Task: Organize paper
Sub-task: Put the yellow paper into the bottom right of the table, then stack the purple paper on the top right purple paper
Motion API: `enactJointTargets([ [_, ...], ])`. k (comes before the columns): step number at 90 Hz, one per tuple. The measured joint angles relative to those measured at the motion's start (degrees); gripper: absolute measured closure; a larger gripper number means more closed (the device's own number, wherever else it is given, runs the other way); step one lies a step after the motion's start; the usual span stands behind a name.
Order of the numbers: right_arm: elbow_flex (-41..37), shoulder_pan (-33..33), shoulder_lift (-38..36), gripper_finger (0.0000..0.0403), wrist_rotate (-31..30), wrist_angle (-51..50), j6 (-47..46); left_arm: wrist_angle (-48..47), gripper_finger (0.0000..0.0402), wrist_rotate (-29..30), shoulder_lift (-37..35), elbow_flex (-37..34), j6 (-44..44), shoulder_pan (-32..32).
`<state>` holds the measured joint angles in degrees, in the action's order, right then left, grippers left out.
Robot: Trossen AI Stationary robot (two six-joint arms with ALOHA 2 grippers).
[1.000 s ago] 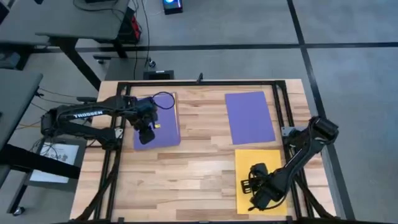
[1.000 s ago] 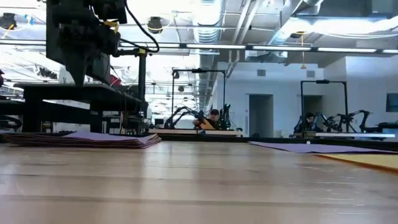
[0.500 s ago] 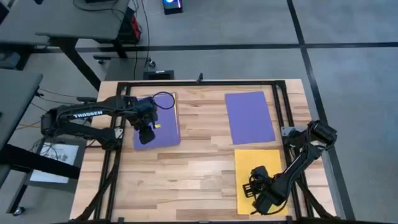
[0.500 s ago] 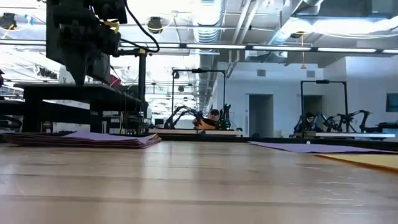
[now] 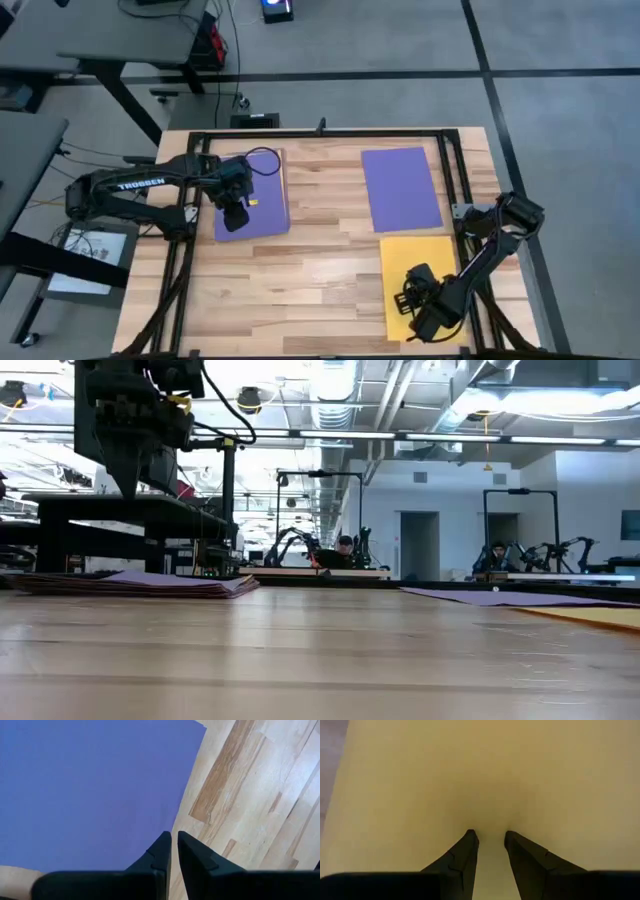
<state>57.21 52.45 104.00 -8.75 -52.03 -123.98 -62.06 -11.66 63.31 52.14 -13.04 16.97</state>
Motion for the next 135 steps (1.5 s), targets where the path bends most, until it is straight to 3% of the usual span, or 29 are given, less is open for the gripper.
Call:
enactJointTargets([
  [34,3.5,-0.5,-3.6,0.0301,0.4,-3.5,4.5,0.0,0.0384,0.2,0.0,0.0,0.0,0.0],
  [57,6.4,-9.3,-10.6,0.0301,-3.3,-4.9,18.5,-0.7,0.0384,-0.1,0.0,0.4,-1.5,0.2],
  [69,6.5,-20.1,-14.7,0.0301,-6.9,-7.1,30.4,-1.3,0.0384,-0.1,0.0,4.0,-1.4,1.4],
  [86,4.5,-42.9,-19.6,0.0301,-11.6,-9.9,50.8,-0.9,0.0384,-0.2,0.3,8.6,1.8,6.7],
  [93,0.9,-53.6,-20.5,0.0301,-10.5,-6.7,58.8,-0.8,0.0384,-0.1,0.6,8.7,4.6,9.8],
  [105,-5.4,-68.2,-21.4,0.0301,-3.6,2.5,68.9,-0.7,0.0384,-1.9,2.6,8.6,9.9,14.9],
  [121,-8.1,-78.8,-21.5,0.0301,-1.5,6.8,77.1,-0.3,0.0384,-2.9,5.1,8.5,15.4,19.1],
  [135,-10.9,-82.9,-21.2,0.0301,0.1,13.6,82.7,0.2,0.0384,-2.9,7.5,8.5,16.7,20.3],
])
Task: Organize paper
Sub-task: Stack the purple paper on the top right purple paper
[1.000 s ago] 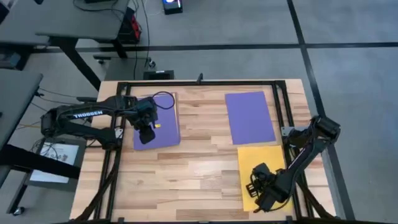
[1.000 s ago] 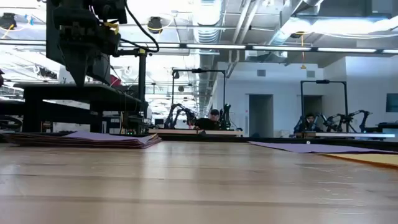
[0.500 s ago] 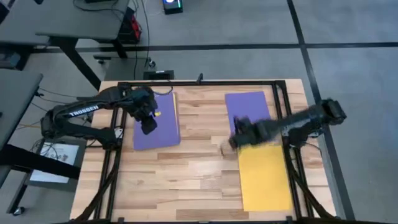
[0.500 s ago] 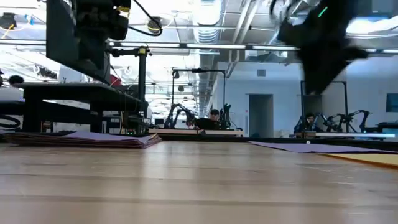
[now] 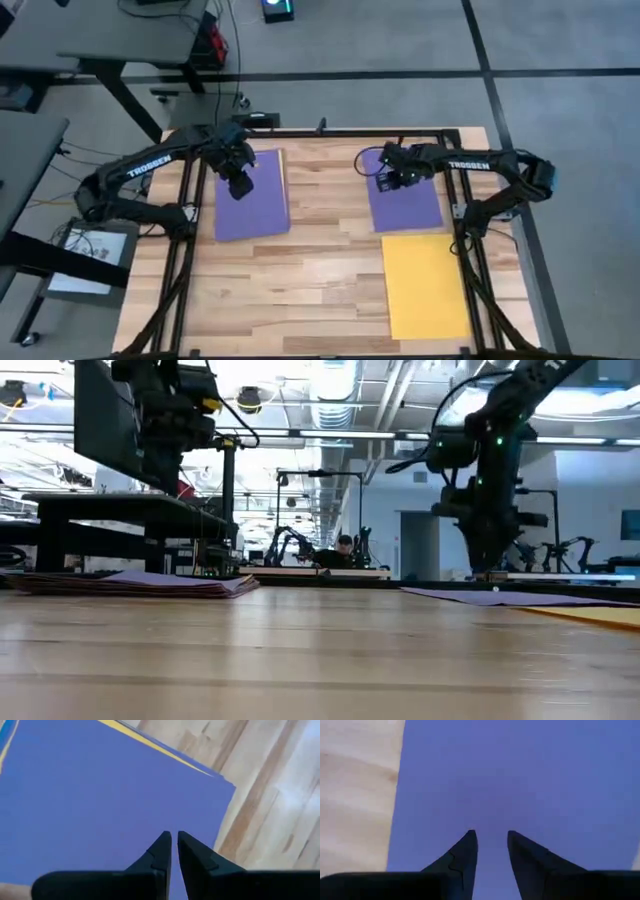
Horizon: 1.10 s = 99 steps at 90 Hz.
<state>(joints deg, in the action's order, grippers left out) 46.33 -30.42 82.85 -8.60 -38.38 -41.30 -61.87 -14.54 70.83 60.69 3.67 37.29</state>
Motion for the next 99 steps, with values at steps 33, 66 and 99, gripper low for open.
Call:
enactJointTargets([
  [33,-8.2,-4.2,0.1,0.0301,-0.3,7.9,1.3,4.5,0.0384,0.4,2.5,0.0,-2.1,0.3],
  [66,-11.1,-5.1,0.5,0.0301,-3.6,9.0,-0.1,6.7,0.0384,0.5,2.7,0.0,-4.8,0.3],
  [99,-11.2,-9.1,0.7,0.0301,-3.6,7.6,2.8,6.7,0.0384,0.7,2.7,0.0,-5.0,0.3],
])
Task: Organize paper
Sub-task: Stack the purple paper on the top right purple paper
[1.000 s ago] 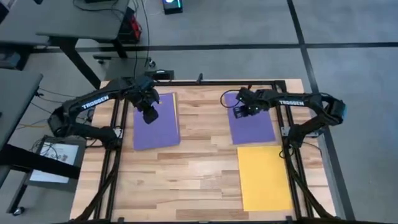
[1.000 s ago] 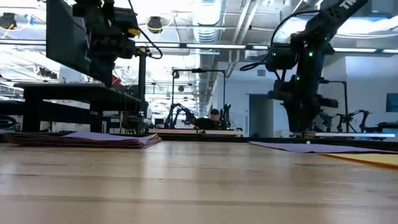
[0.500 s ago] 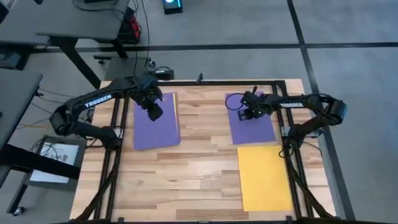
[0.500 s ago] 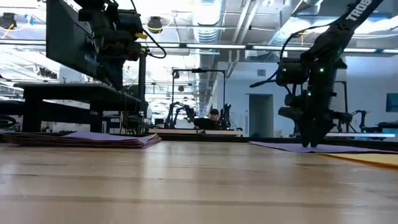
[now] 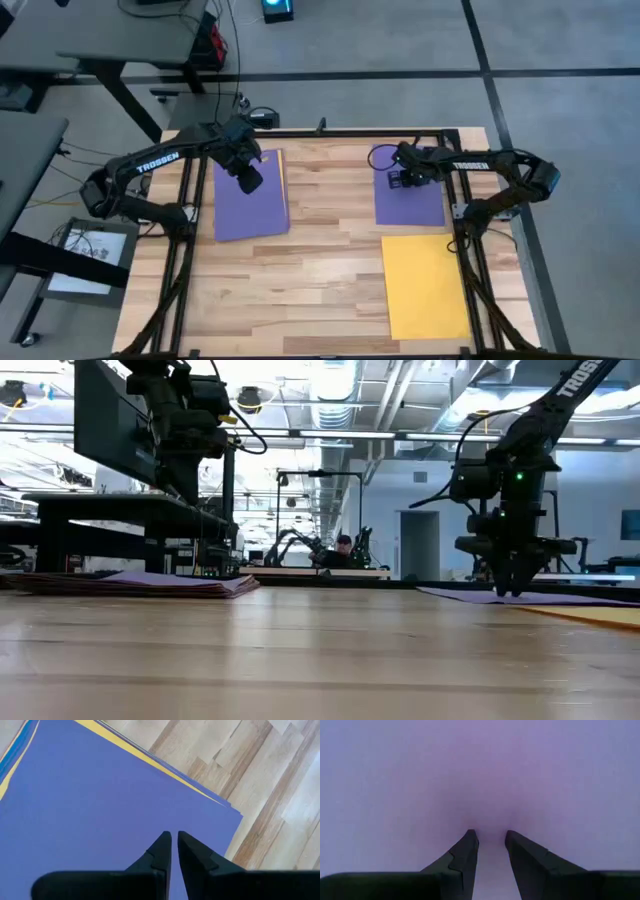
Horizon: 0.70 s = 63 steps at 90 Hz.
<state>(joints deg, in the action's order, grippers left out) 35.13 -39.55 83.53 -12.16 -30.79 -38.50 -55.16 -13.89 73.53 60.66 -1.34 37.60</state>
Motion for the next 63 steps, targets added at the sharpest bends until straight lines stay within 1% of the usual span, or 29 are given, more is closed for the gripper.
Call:
enactJointTargets([
  [12,0.0,0.7,0.0,0.0301,-0.2,-0.7,3.2,-0.2,0.0384,0.2,0.0,0.0,0.2,0.0],
  [34,0.0,0.8,0.0,0.0301,-0.3,-0.5,-0.2,-0.3,0.0384,0.7,0.0,0.0,0.2,0.0],
  [49,0.1,0.8,-0.3,0.0301,0.0,-0.7,-0.5,-0.3,0.0384,0.7,0.0,0.0,0.2,0.0],
  [63,2.2,0.8,-2.1,0.0301,1.4,-5.7,0.3,-0.7,0.0384,0.8,0.0,0.0,0.2,0.0],
])
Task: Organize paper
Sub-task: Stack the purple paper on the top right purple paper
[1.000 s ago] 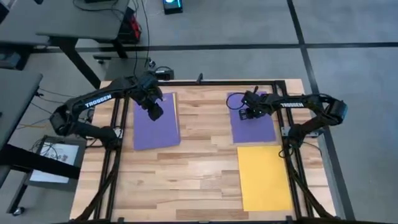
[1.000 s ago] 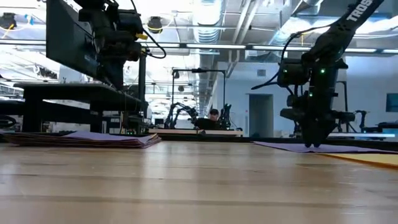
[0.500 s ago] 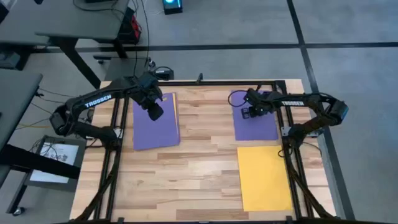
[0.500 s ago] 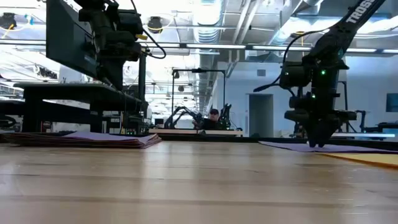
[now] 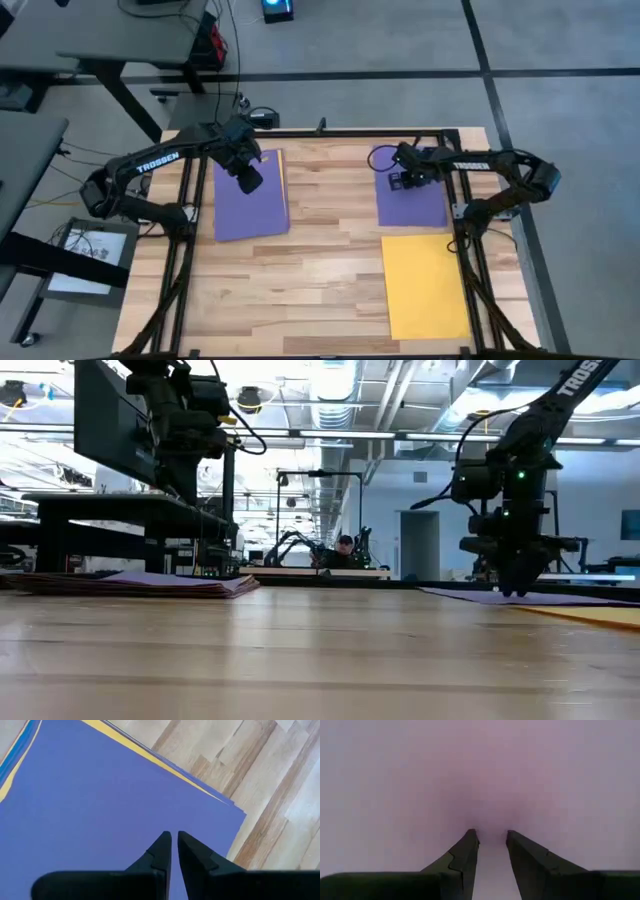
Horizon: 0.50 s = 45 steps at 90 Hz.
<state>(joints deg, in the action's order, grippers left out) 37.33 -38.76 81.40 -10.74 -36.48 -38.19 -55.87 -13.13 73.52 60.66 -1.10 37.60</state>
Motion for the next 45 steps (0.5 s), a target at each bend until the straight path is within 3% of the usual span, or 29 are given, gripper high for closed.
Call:
enactJointTargets([
  [26,5.6,0.0,-6.7,0.0301,-0.4,-4.6,3.1,0.4,0.0380,0.1,0.0,0.0,1.2,0.0],
  [45,7.0,1.0,-9.8,0.0301,-0.3,-1.0,3.2,4.0,0.0338,1.5,1.7,-0.3,3.6,-1.4],
])
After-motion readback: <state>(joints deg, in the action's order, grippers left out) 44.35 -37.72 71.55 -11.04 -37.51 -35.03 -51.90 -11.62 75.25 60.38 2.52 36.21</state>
